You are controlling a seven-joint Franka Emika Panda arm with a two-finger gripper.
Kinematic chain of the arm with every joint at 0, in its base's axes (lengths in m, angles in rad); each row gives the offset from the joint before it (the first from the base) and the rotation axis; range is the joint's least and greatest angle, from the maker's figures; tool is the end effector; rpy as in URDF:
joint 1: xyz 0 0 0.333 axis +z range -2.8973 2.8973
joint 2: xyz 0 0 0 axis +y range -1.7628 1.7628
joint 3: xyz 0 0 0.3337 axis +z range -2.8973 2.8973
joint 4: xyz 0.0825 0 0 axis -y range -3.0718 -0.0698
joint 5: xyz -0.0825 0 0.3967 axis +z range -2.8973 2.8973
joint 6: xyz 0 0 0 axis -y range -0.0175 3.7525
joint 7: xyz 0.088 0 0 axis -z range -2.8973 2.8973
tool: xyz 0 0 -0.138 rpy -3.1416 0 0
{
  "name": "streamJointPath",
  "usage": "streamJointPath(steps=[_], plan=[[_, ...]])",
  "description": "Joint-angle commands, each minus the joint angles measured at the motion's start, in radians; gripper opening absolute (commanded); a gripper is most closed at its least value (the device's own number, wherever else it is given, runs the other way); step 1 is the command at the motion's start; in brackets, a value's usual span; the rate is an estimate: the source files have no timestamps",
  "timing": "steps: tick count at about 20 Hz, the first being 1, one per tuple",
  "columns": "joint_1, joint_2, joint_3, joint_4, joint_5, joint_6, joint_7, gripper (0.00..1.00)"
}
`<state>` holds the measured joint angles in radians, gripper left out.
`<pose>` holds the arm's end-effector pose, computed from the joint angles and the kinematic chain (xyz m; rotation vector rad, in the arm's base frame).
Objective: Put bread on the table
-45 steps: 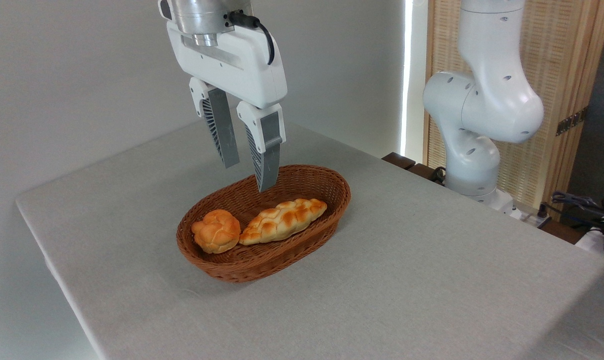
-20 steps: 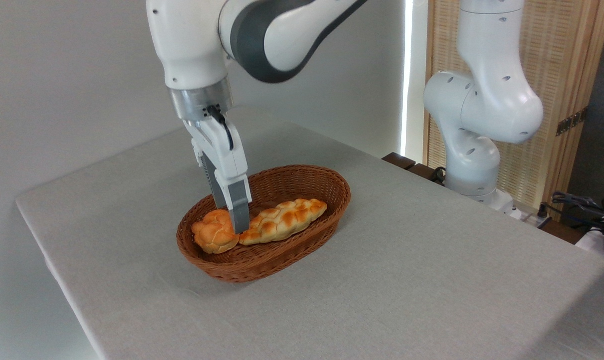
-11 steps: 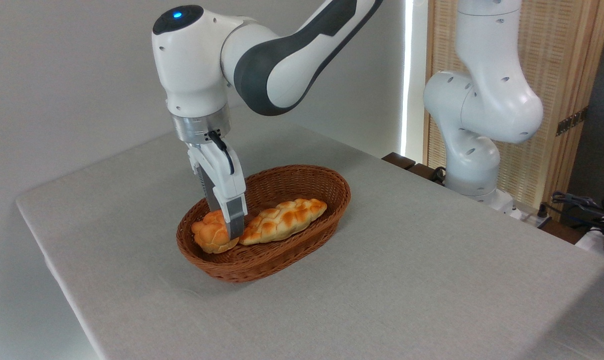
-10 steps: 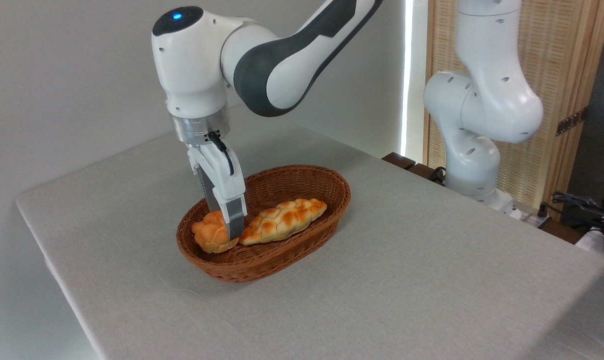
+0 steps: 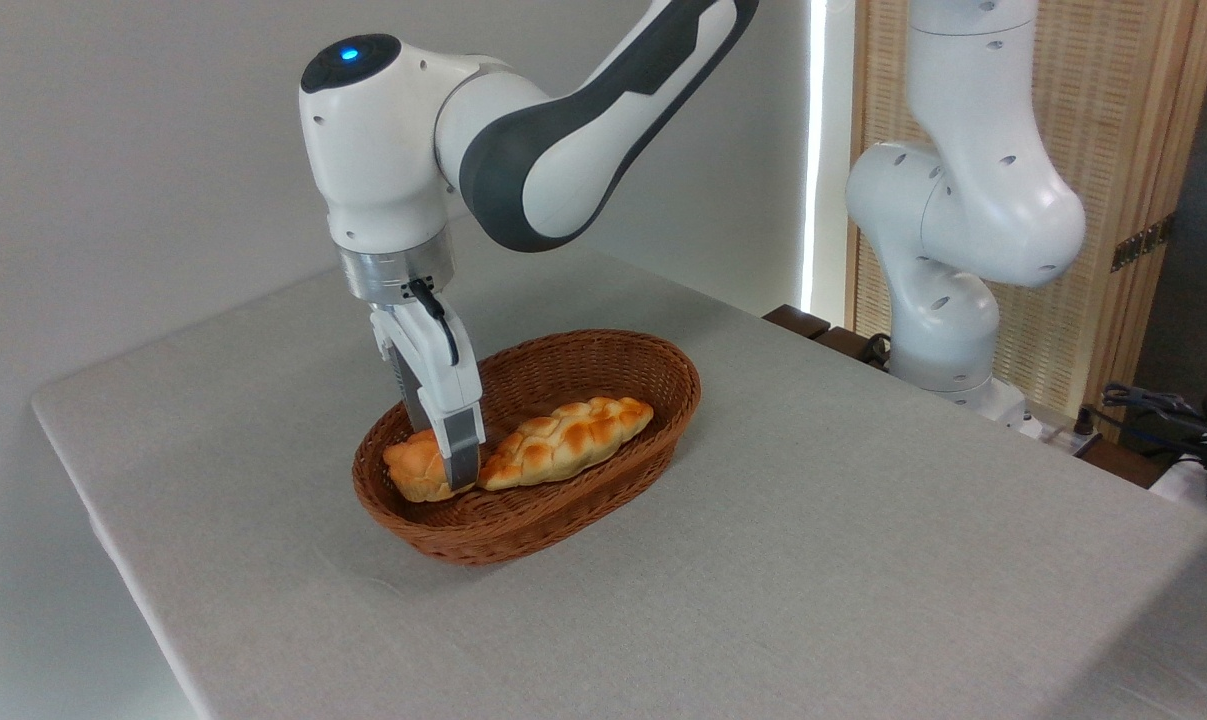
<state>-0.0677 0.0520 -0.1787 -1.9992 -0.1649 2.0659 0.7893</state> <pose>0.5596 -0.1533 0.4167 2.6582 -1.3805 0.0842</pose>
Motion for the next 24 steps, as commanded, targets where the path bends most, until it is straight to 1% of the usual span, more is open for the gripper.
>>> streamJointPath(steps=[1, 3, 4, 6, 24], plan=[[0.005, 0.002, -0.001, -0.009, 0.039, 0.016, 0.048, 0.69], [0.008, 0.002, 0.001, -0.009, 0.041, 0.014, 0.05, 0.39], [0.009, 0.002, 0.002, -0.009, 0.041, 0.013, 0.05, 0.29], [0.009, 0.002, 0.002, -0.009, 0.041, 0.013, 0.048, 0.26], [0.011, 0.012, 0.004, -0.007, 0.041, 0.013, 0.05, 0.24]])
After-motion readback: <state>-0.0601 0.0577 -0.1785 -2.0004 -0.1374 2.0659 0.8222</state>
